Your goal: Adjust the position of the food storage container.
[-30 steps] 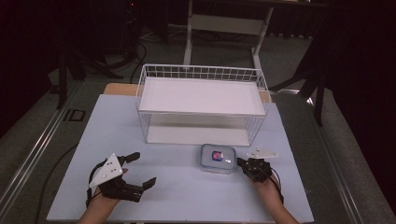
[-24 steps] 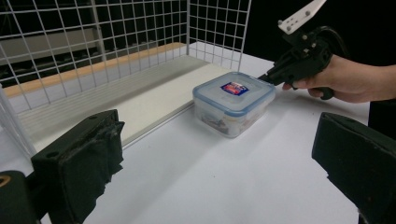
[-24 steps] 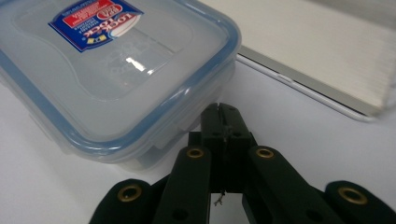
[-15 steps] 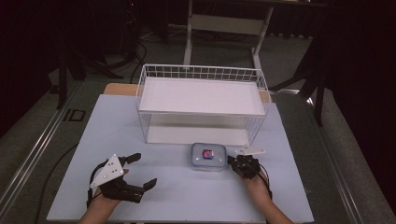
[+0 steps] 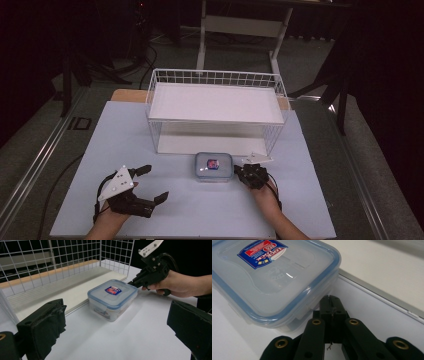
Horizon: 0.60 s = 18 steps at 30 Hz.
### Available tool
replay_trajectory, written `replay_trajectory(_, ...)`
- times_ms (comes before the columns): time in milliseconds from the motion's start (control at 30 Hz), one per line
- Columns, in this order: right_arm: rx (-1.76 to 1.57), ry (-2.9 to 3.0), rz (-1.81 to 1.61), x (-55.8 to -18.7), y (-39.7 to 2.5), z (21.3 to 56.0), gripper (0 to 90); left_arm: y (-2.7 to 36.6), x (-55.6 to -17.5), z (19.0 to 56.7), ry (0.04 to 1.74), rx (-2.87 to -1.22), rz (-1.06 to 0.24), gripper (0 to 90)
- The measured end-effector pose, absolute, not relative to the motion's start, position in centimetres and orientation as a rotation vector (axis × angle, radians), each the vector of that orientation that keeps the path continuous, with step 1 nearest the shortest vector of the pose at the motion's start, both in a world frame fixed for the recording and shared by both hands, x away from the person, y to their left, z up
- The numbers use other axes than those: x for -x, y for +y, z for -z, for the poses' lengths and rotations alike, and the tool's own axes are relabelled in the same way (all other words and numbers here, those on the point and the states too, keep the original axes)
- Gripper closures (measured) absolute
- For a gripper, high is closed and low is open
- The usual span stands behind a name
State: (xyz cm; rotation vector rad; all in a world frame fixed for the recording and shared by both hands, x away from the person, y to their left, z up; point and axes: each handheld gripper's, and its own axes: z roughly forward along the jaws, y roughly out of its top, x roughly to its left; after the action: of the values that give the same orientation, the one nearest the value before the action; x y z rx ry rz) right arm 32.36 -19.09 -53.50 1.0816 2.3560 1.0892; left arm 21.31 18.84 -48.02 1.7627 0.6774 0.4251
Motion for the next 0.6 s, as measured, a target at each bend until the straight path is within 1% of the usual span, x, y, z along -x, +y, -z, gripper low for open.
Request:
replay_trajectory(400,-1.064,2.362,-1.109,-32.71,-18.22,53.58,90.0,18.82,-21.29,48.04,0.678,-1.762,-0.425,2.8)
replay_trajectory(600,-1.083,2.331,-1.119,-32.37,-19.2,52.92,89.9,18.83,-21.34,48.08,0.68,-1.765,-0.424,2.8)
